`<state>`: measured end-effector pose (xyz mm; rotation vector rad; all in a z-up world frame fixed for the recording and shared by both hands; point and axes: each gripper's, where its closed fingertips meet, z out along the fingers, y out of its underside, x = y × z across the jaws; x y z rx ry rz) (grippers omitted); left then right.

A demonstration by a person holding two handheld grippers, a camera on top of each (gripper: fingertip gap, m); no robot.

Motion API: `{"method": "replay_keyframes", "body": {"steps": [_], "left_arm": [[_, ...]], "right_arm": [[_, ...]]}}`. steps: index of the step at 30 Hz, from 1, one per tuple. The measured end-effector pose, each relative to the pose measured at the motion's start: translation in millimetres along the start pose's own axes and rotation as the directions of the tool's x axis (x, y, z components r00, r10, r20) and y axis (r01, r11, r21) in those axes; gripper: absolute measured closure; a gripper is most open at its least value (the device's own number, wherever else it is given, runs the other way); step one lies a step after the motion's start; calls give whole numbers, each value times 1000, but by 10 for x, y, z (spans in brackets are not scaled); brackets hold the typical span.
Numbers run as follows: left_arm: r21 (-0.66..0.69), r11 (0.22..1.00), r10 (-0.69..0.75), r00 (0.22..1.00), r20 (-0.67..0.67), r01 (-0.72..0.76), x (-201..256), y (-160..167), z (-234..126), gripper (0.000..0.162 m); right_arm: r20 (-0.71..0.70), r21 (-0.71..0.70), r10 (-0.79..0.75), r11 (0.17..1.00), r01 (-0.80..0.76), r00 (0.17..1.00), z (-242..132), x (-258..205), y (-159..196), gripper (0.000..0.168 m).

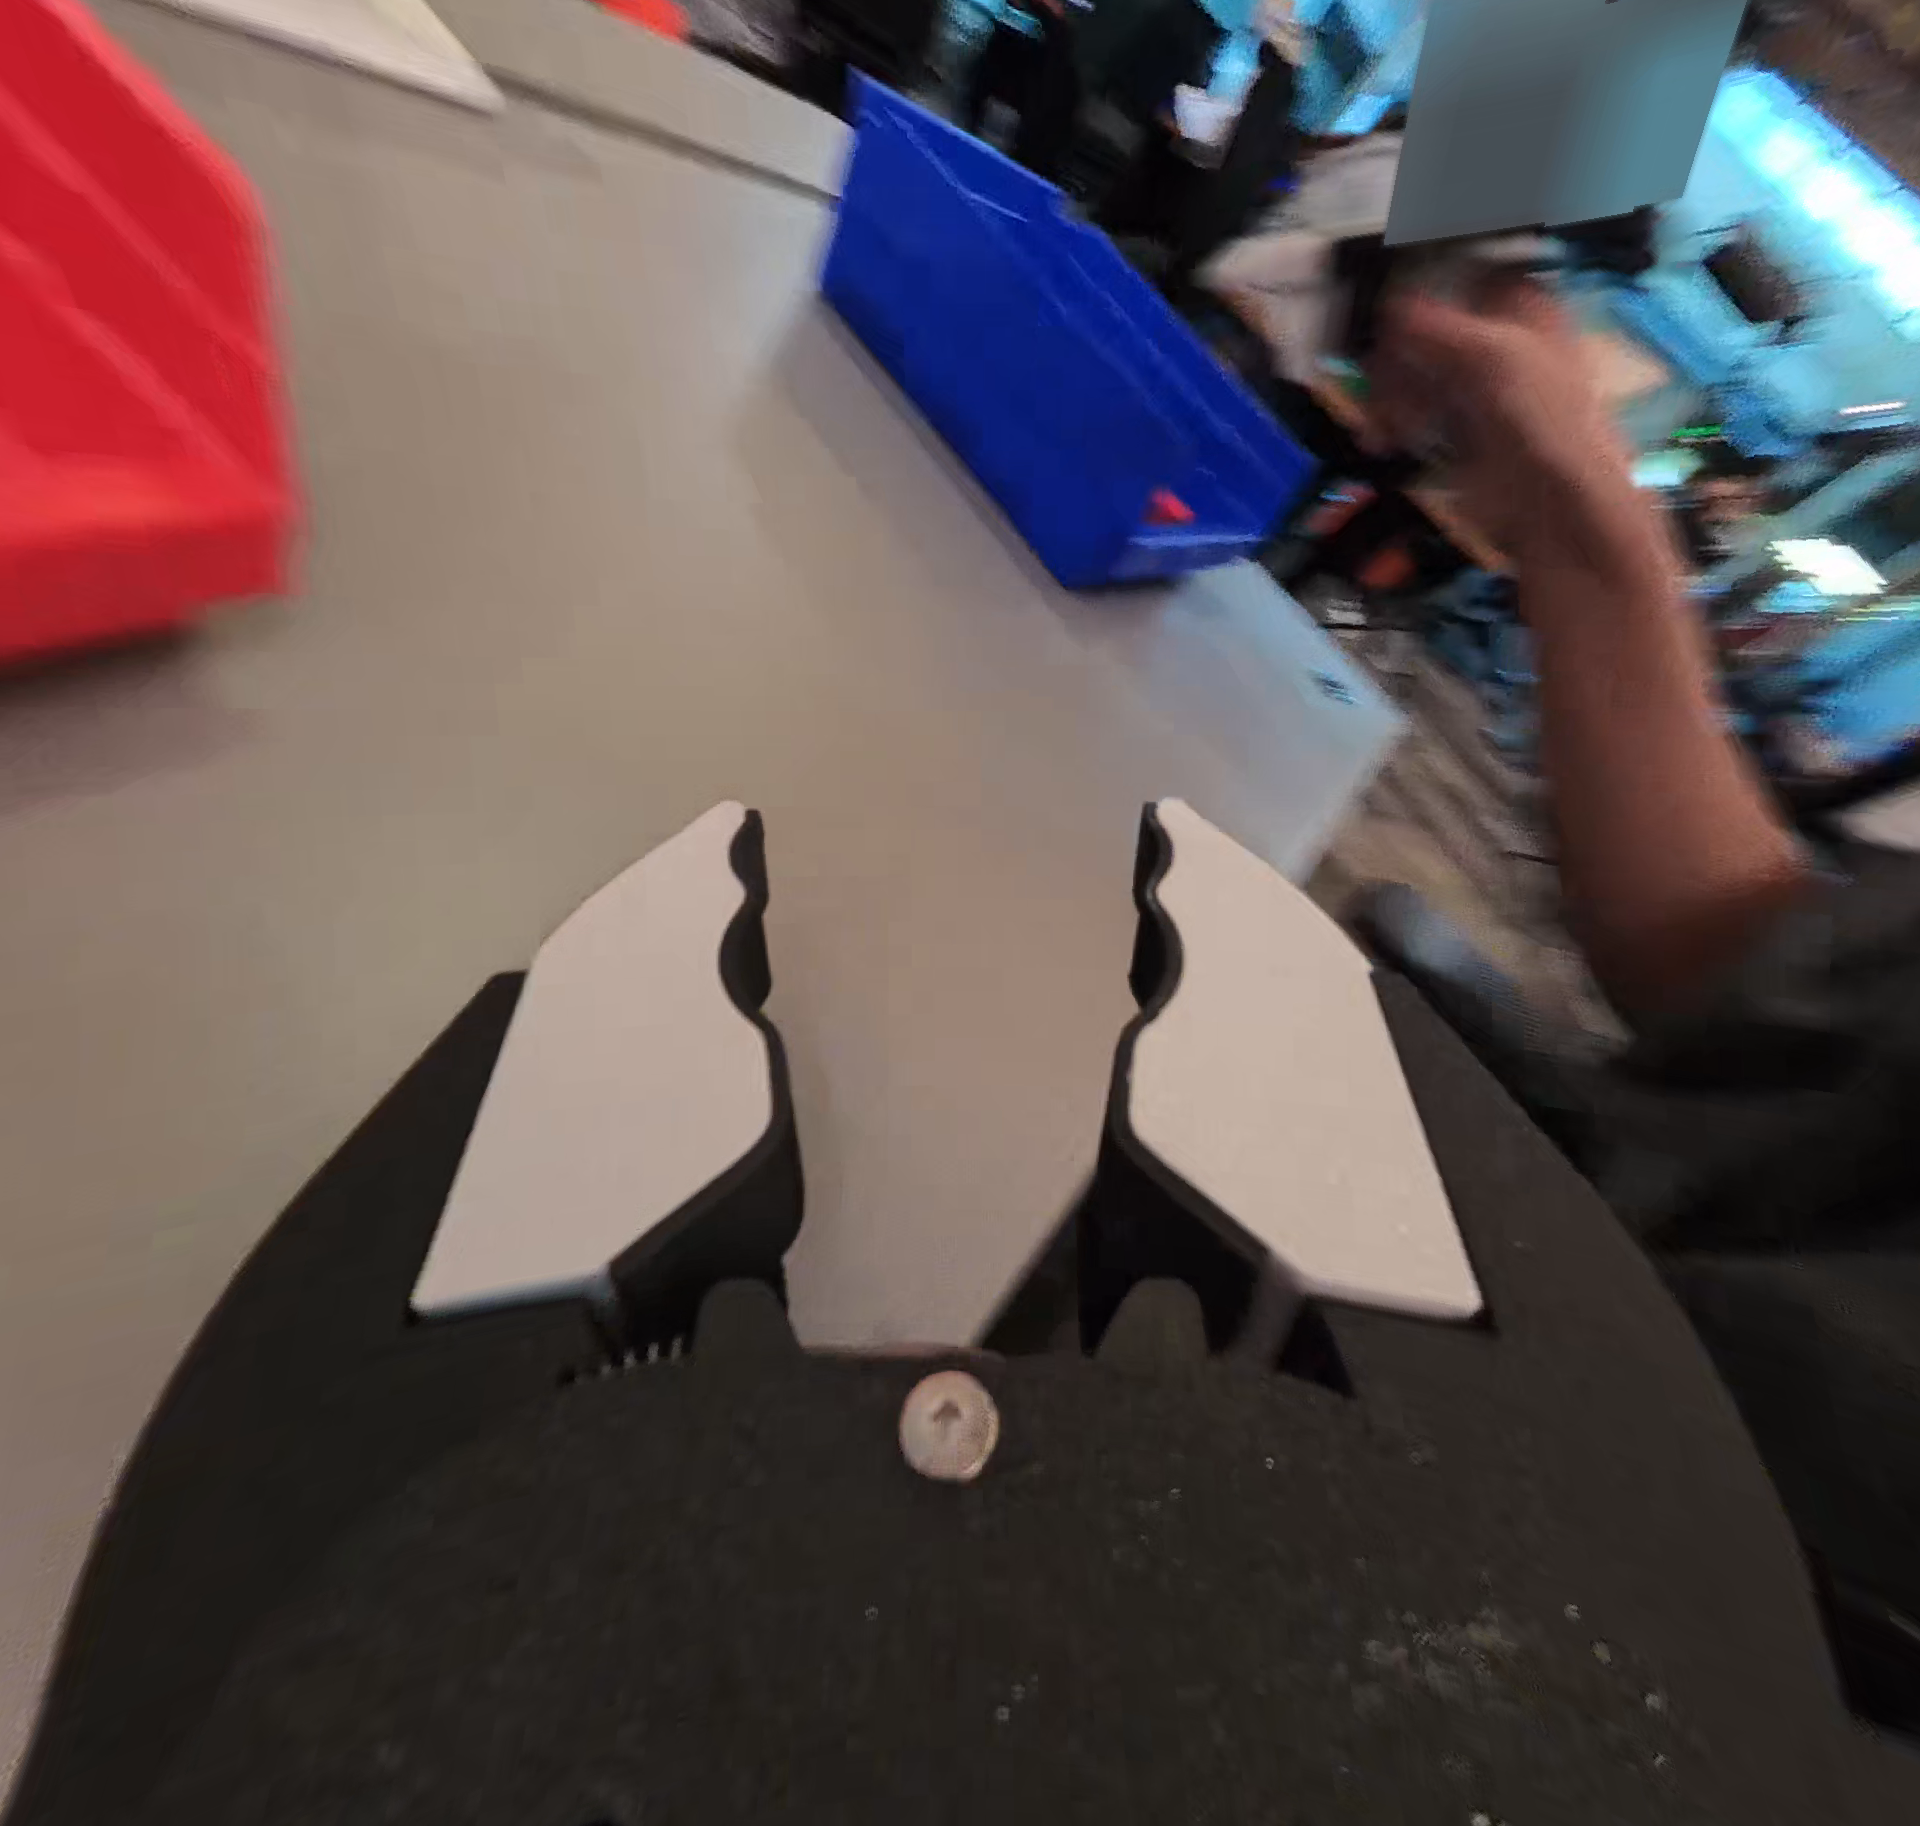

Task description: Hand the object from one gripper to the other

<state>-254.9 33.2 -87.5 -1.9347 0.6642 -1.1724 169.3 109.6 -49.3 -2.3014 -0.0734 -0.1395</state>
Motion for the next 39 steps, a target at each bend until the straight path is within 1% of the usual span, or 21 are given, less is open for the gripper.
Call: {"method": "replay_keyframes", "body": {"steps": [2,3,4,5,7,8,10,14,18,22,27,33,36,39], "left_arm": [[55,993,88,977,193,-101,-258,-145,-138,91],[87,987,110,954,278,-139,-369,-221,-221,89],[116,979,120,929,349,-170,-467,-281,-304,90],[131,972,125,906,405,-193,-555,-314,-370,93],[127,972,120,877,464,-200,-701,-308,-428,96],[120,975,107,874,475,-185,-761,-286,-429,96],[113,981,83,870,487,-157,-864,-242,-416,96],[48,985,113,830,546,-165,-1034,-149,-410,101],[39,984,116,799,591,-171,-1103,-166,-461,96],[41,987,105,805,584,-158,-1120,-156,-457,96],[41,988,102,819,564,-151,-1086,-160,-433,96],[23,991,98,820,564,-134,-1086,-136,-441,98],[5,989,118,803,584,-149,-1125,-118,-455,98],[7,990,110,808,579,-140,-1115,-113,-444,98]], "right_arm": [[91,200,34,979,-51,995,-282,-319,131,97],[132,278,46,957,-82,990,-370,-471,258,99],[156,329,63,938,-112,986,-417,-592,422,101],[169,355,79,925,-135,982,-436,-685,604,102],[149,422,91,895,-147,985,-459,-764,883,103],[132,440,90,887,-139,987,-461,-768,961,101],[135,407,100,901,-147,986,-435,-762,1075,100],[23,417,96,904,-97,995,-336,-528,1146,101],[64,426,143,891,-156,988,-317,-463,1155,102],[107,424,189,880,-216,976,-328,-440,1168,105],[88,409,190,888,-209,978,-299,-411,1212,109],[99,405,191,889,-215,977,-293,-440,1213,110],[110,404,194,887,-223,975,-294,-449,1199,110],[114,400,194,889,-224,974,-287,-454,1212,110]]}}
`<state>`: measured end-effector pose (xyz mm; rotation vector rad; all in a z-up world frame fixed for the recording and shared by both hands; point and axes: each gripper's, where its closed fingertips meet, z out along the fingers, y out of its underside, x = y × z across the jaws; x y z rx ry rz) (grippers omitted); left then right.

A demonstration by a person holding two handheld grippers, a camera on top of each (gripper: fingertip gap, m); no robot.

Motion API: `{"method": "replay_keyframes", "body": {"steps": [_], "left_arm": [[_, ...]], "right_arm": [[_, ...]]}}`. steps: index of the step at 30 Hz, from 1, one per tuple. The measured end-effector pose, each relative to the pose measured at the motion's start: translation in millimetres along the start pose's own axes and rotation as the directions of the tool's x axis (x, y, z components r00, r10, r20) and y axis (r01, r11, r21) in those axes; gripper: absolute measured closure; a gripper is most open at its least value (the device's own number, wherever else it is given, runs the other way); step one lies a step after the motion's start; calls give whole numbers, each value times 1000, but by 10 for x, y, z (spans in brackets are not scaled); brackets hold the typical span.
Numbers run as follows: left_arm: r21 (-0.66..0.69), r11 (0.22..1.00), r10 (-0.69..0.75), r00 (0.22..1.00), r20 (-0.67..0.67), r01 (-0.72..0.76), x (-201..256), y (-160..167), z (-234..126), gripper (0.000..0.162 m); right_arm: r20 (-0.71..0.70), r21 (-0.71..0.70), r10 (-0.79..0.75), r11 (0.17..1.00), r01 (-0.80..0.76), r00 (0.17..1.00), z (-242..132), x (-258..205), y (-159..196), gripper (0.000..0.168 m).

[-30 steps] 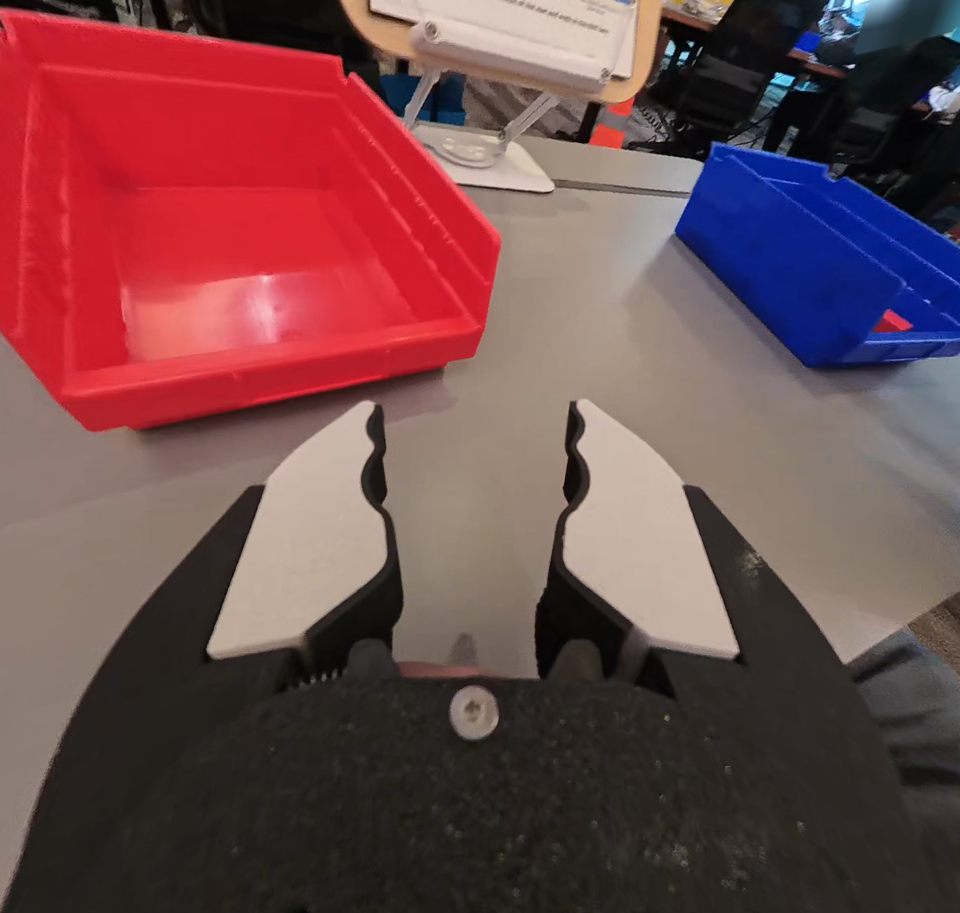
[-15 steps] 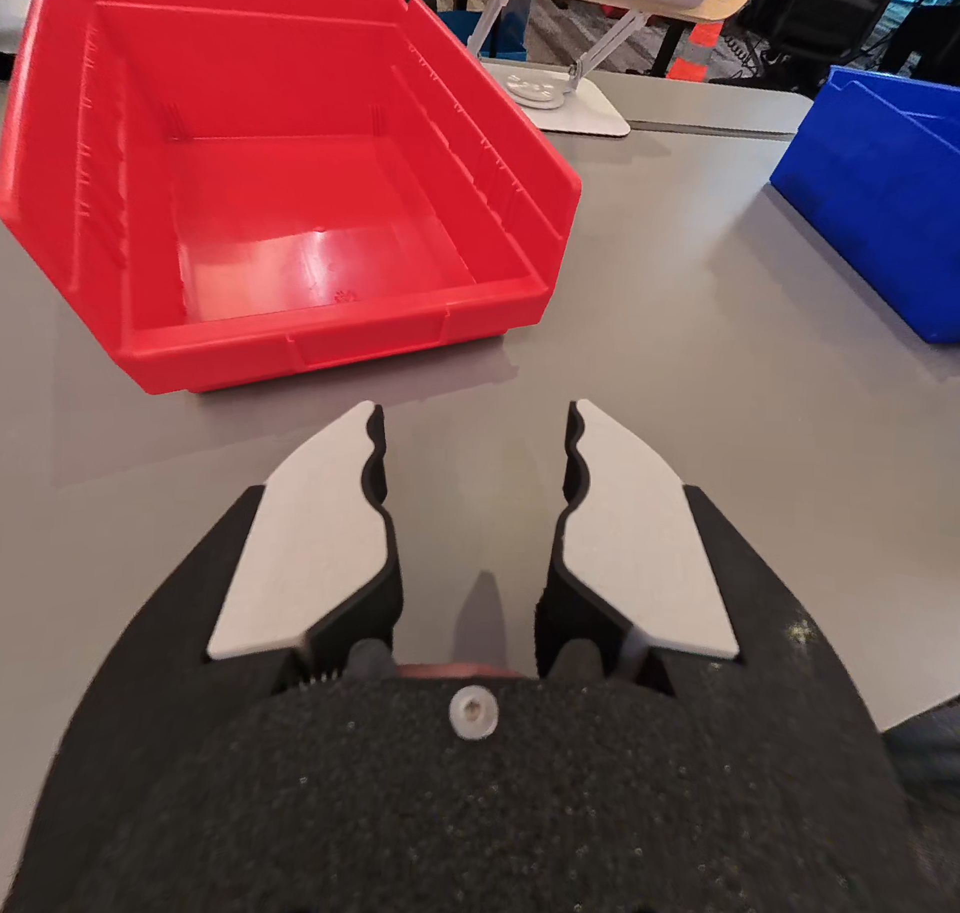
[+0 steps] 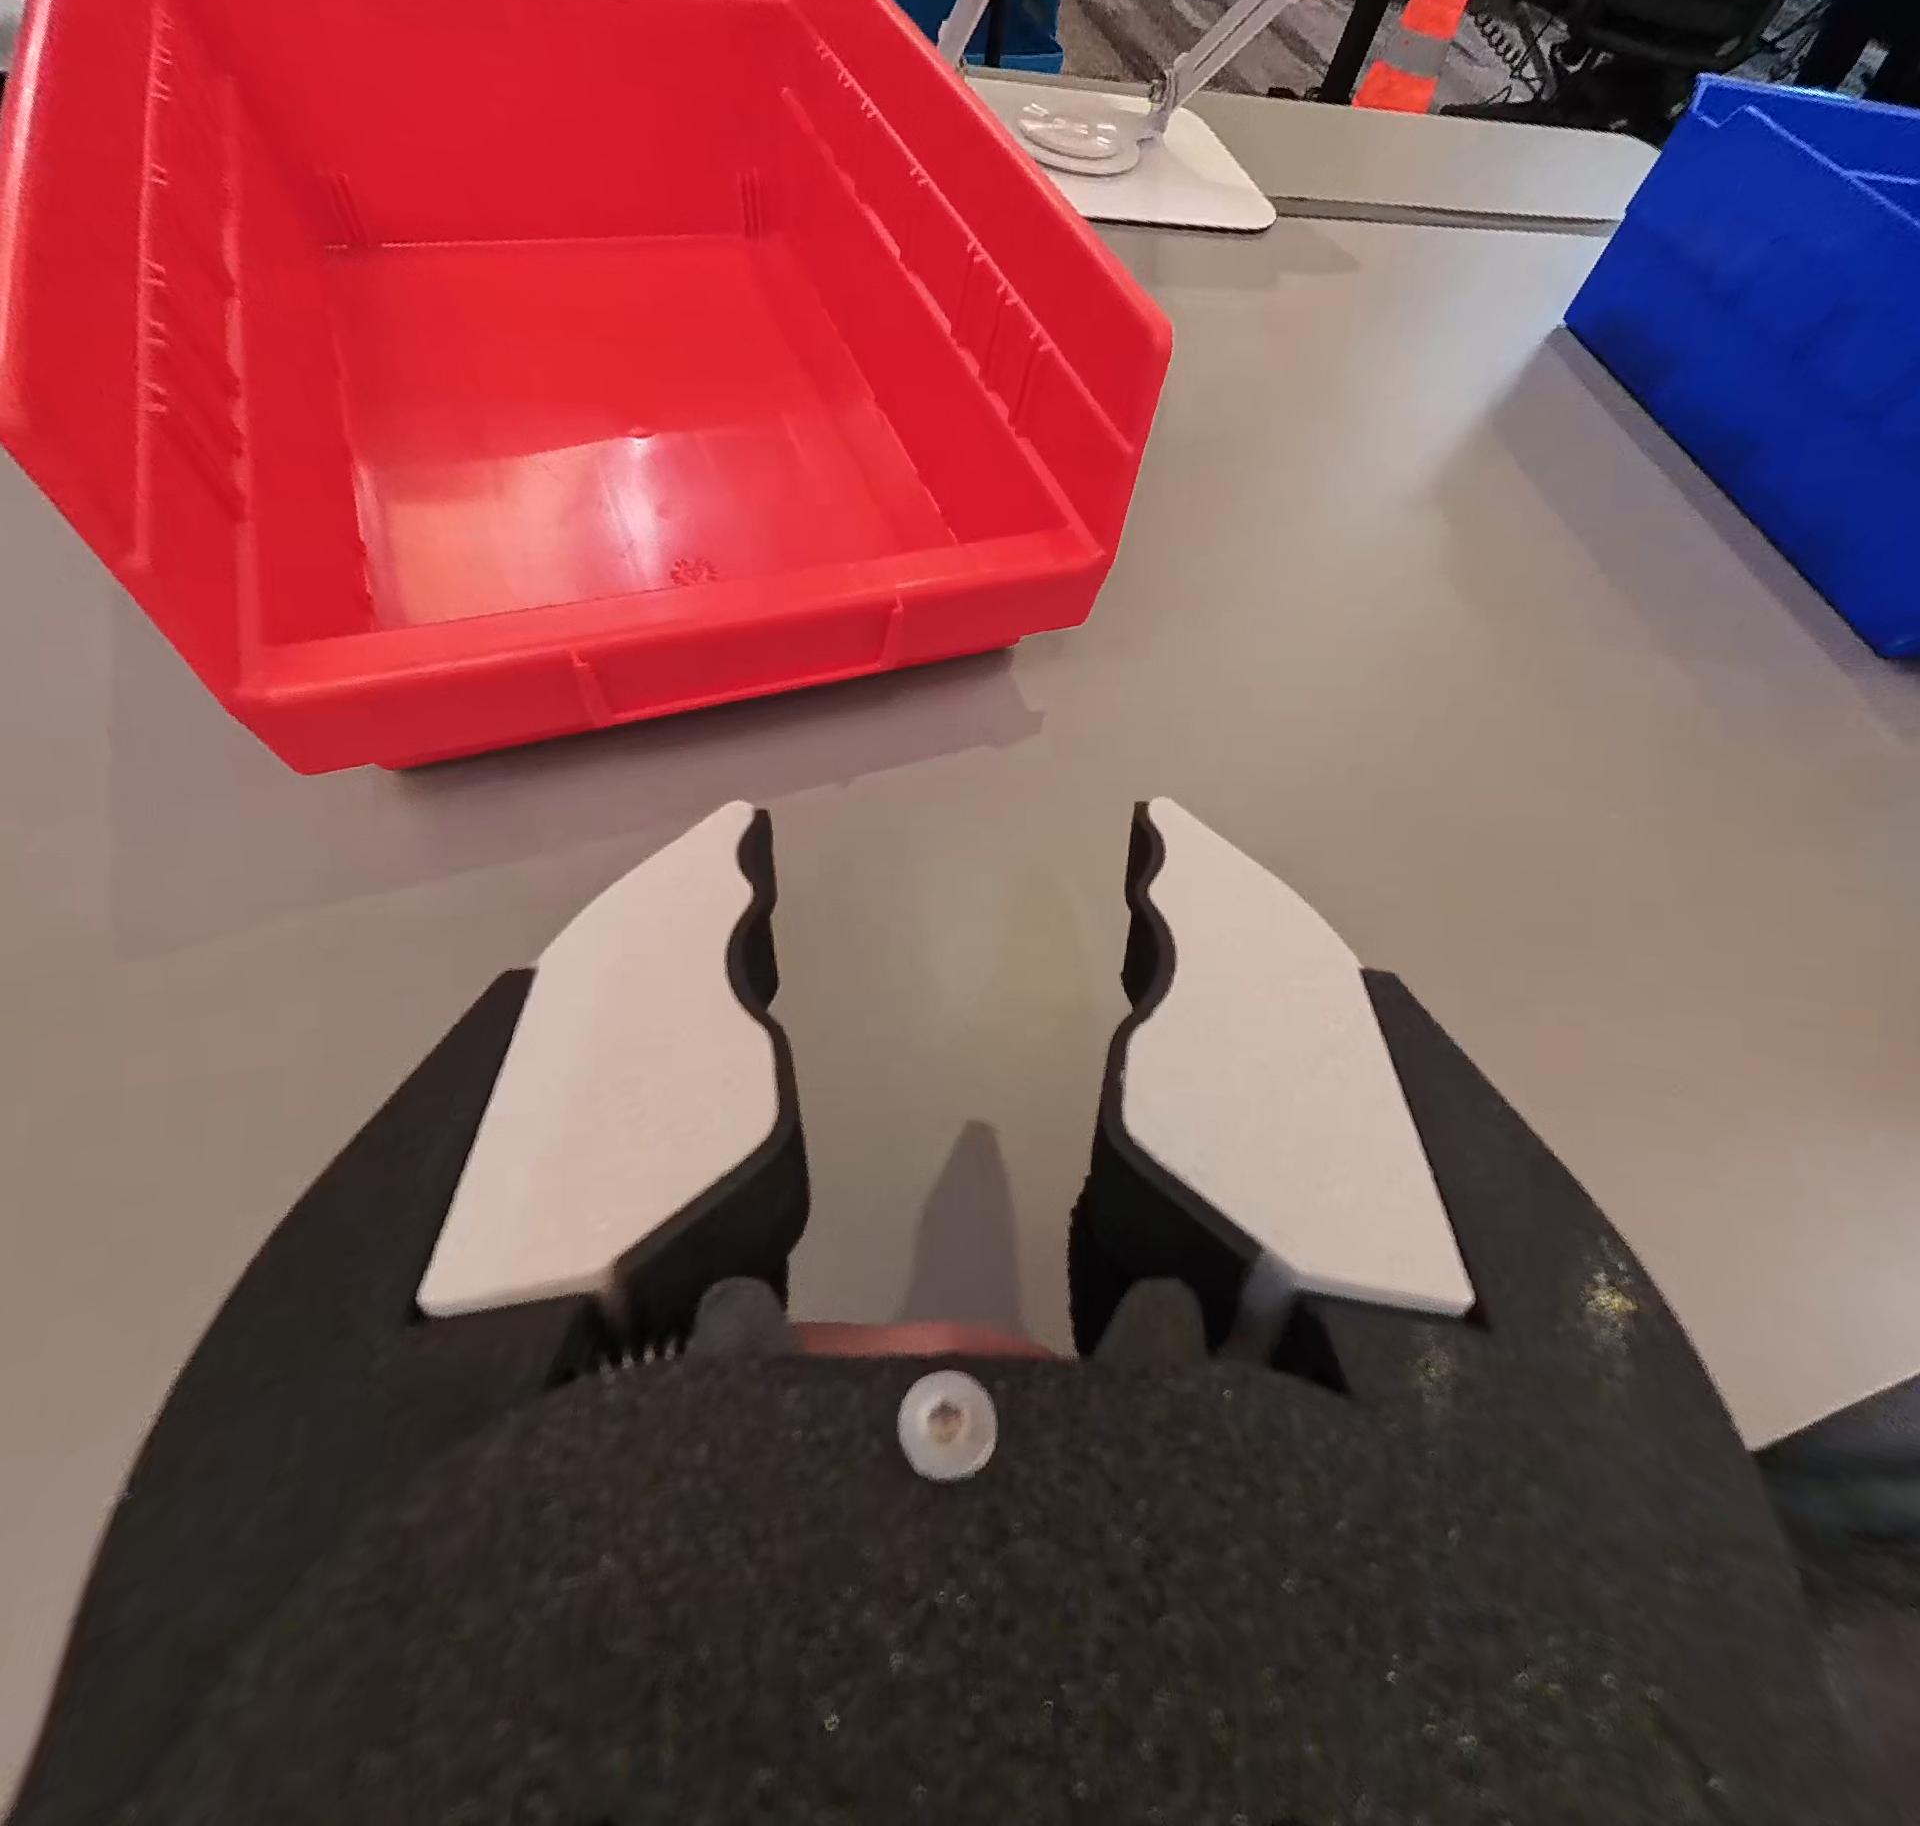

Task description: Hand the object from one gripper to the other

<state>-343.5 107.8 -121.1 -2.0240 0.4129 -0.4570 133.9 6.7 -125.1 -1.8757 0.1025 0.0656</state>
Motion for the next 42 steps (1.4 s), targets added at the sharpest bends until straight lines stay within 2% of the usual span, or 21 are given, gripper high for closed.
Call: {"method": "replay_keyframes", "body": {"steps": [15,19,23,26,28,30,31,32,34,37,38,39,41,42], "left_arm": [[-18,999,42,999,26,-41,37,35,23,99],[-5,995,96,994,45,-96,227,-106,102,98],[71,970,237,971,-36,-235,1006,-501,268,97],[136,971,225,941,-254,-196,2017,-708,449,96],[143,975,213,902,-375,-171,2682,-704,628,96],[105,967,253,893,-372,-231,3169,-565,949,90],[75,965,262,898,-352,-252,3353,-474,1130,91],[43,964,261,901,-346,-263,3522,-389,1298,94],[-12,967,234,904,-357,-256,3807,-264,1587,94],[-78,970,192,919,-344,-232,4048,-172,1950,96],[-92,969,190,929,-318,-230,4061,-158,2061,104],[-104,968,190,936,-297,-230,4051,-150,2147,118],[-122,979,127,954,-271,-165,3973,-189,2206,134],[-128,983,99,964,-248,-134,3898,-214,2214,142]], "right_arm": [[-18,10,-1,1000,1,1000,-58,61,-41,109],[-125,100,-80,991,93,989,-198,306,-432,108],[-173,198,-45,977,80,984,-280,652,-1076,102],[-223,178,-69,978,110,972,-190,981,-1250,100],[-233,187,-10,981,55,973,-128,1130,-1179,92],[-252,215,85,976,-30,964,-163,1209,-972,90],[-266,253,113,966,-43,957,-182,1249,-857,99],[-260,258,115,965,-46,959,-146,1270,-729,98],[-246,110,135,988,-111,960,-35,1320,-416,88],[-232,109,213,975,-192,949,60,1379,-359,92],[-225,98,237,971,-220,945,123,1389,-329,97],[-237,58,252,968,-245,938,189,1411,-253,107],[-286,-19,258,961,-275,923,271,1459,-106,151],[-287,-44,242,963,-265,927,268,1446,-92,163]]}}
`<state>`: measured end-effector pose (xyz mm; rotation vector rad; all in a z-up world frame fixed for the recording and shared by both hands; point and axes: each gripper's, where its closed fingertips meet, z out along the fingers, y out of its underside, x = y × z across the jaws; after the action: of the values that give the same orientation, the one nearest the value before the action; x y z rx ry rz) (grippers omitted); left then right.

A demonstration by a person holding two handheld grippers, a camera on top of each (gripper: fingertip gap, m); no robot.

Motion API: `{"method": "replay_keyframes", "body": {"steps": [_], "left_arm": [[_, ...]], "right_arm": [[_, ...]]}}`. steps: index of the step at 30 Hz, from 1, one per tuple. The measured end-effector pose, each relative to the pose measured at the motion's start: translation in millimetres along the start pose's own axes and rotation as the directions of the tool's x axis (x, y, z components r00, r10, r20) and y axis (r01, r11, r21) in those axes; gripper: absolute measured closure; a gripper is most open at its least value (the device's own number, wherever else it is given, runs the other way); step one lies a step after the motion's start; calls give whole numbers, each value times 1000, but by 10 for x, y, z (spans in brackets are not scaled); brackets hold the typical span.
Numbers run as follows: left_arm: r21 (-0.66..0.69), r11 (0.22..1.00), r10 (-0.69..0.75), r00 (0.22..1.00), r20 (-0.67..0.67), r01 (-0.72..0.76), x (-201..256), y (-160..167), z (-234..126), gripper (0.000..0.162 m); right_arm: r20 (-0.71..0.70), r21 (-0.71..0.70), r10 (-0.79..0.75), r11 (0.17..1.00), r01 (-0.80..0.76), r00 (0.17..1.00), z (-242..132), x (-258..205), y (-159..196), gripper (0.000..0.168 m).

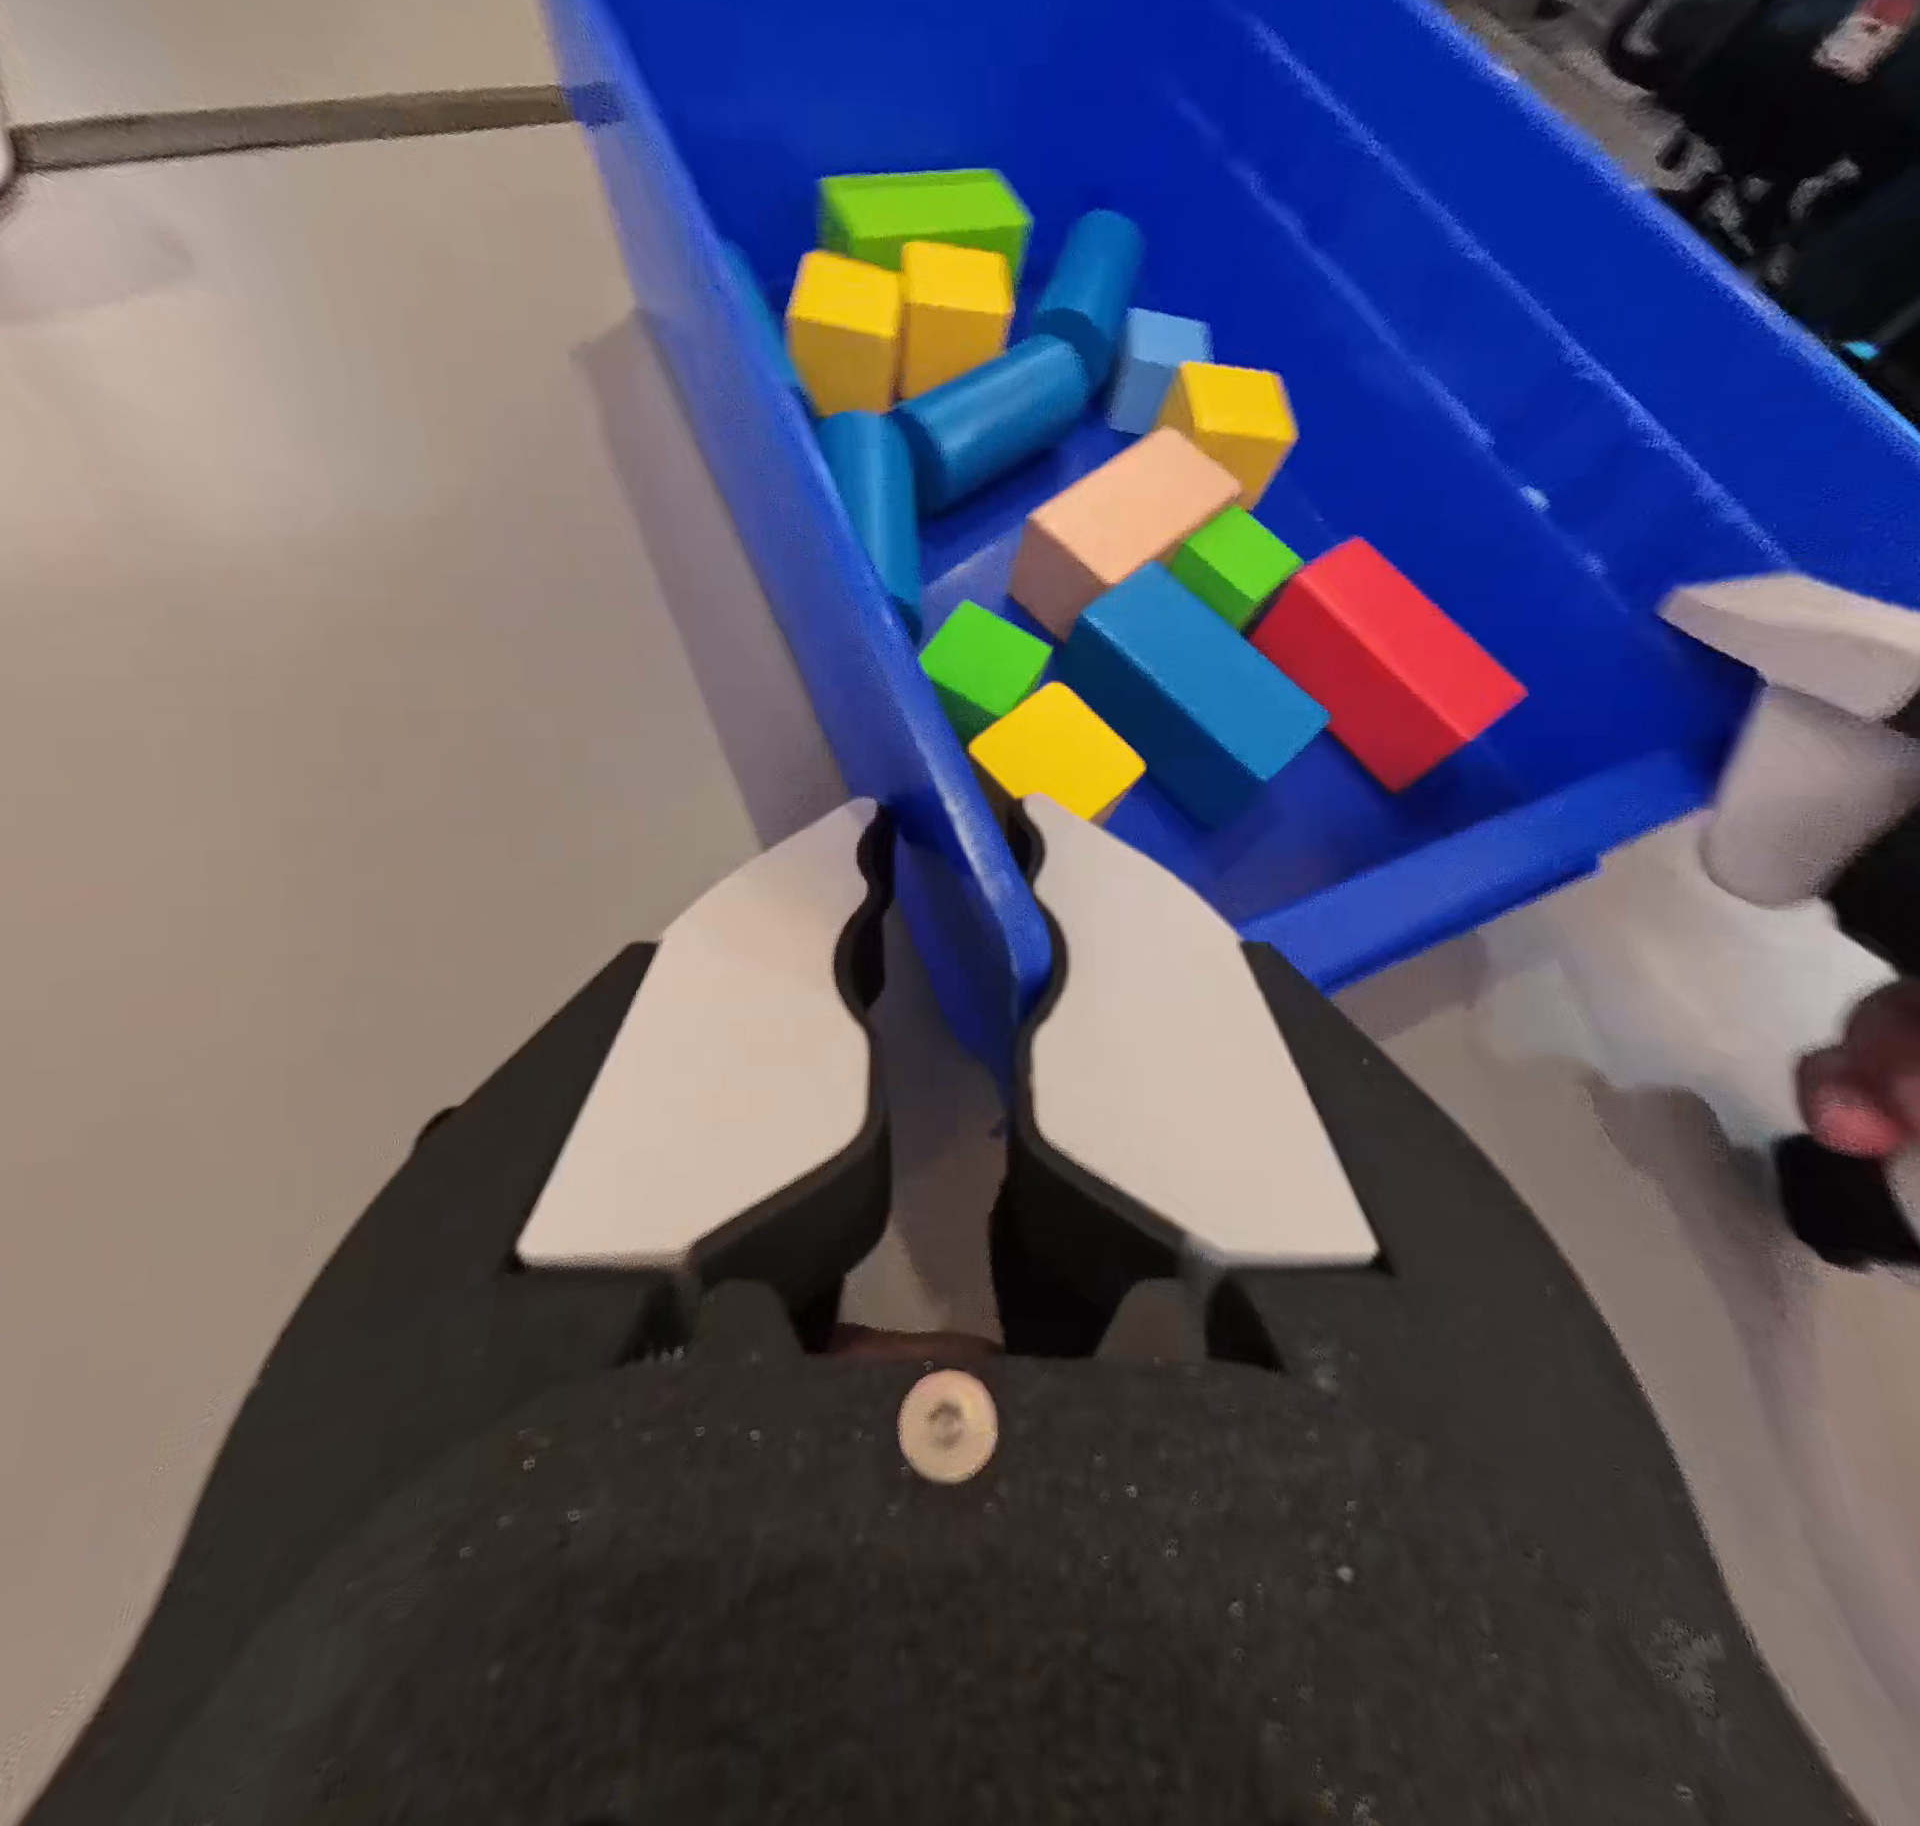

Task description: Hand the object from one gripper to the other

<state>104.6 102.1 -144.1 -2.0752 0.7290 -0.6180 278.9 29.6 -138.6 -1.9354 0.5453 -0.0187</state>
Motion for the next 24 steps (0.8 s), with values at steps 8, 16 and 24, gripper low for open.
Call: {"method": "replay_keyframes", "body": {"steps": [8,16,24], "left_arm": [[80,997,11,993,119,-20,-784,-111,-572,159],[75,996,27,957,290,-51,-1942,212,-1603,159],[54,994,70,947,313,-91,-2620,730,-2102,157]], "right_arm": [[-50,66,-136,988,139,989,-310,-915,-40,164],[88,46,-186,982,182,979,-372,-2325,453,165],[339,11,-346,931,364,875,-492,-3161,1037,157]]}}
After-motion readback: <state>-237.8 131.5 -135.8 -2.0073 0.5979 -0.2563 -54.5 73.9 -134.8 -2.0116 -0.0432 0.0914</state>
